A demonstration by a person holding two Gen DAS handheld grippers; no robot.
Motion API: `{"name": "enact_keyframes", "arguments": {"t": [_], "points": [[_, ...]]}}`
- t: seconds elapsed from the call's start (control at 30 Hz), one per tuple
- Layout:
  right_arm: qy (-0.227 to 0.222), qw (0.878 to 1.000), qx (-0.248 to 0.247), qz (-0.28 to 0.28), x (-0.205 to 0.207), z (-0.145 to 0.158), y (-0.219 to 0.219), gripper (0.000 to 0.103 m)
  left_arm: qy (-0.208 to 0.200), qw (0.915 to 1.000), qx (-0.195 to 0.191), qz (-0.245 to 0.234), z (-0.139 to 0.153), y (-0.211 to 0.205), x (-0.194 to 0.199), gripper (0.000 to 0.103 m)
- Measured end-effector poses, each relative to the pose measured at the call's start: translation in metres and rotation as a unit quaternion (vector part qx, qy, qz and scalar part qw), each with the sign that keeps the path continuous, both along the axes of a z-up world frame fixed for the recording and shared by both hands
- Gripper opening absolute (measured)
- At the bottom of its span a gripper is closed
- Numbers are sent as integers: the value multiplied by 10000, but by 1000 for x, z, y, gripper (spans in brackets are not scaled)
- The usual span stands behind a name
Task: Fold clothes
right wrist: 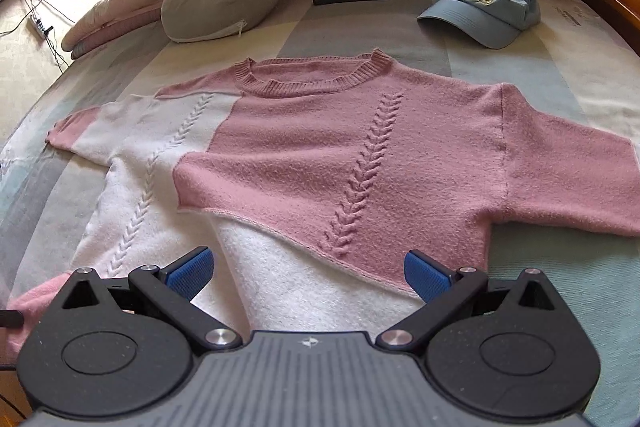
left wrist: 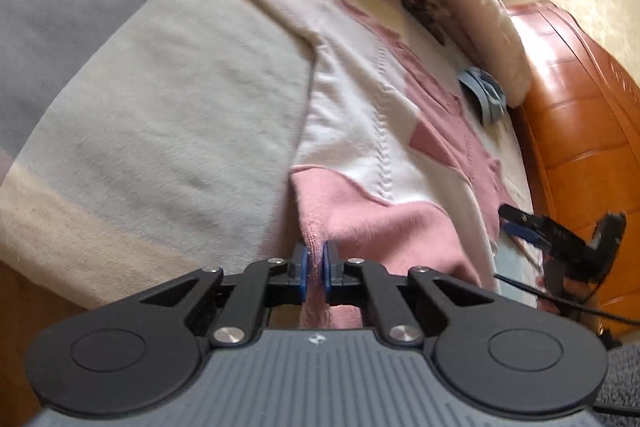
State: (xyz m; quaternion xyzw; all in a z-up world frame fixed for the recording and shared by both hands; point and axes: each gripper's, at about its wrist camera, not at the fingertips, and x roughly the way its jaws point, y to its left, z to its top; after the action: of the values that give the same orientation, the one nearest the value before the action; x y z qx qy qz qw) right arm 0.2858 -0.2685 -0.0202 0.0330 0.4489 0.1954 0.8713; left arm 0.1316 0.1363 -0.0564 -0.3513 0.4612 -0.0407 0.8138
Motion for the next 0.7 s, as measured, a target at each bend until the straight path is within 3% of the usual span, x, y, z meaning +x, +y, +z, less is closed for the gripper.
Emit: {"name": "enact_keyframes", "arguments": {"t": [0.2, 0.3, 0.37, 0.43, 0.6, 0.7], "points": [[-32, 9999, -66, -69, -10, 3, -4, 103, 253, 9994, -171, -169, -23, 8, 2, 8], [12, 9998, -81, -194, -16, 1, -10, 103, 356, 9986, -316, -222, -36, 9, -3, 25], [38, 9996, -72, -263, -21, 0, -14, 103, 265, 9987, -344, -251, -37, 9, -6, 21], [55, 9994, -70, -321, -25, 0, -18, 103, 163, 9990, -295, -306, -33, 7, -4, 3], [23, 9987, -178, -467, -37, 1, -29, 103, -135, 9996, 2, -263, -2, 20, -14, 3], [55, 9980, -264, -575, -42, -2, -40, 103, 137, 9992, 231, -283, -1, 29, -21, 4]]}}
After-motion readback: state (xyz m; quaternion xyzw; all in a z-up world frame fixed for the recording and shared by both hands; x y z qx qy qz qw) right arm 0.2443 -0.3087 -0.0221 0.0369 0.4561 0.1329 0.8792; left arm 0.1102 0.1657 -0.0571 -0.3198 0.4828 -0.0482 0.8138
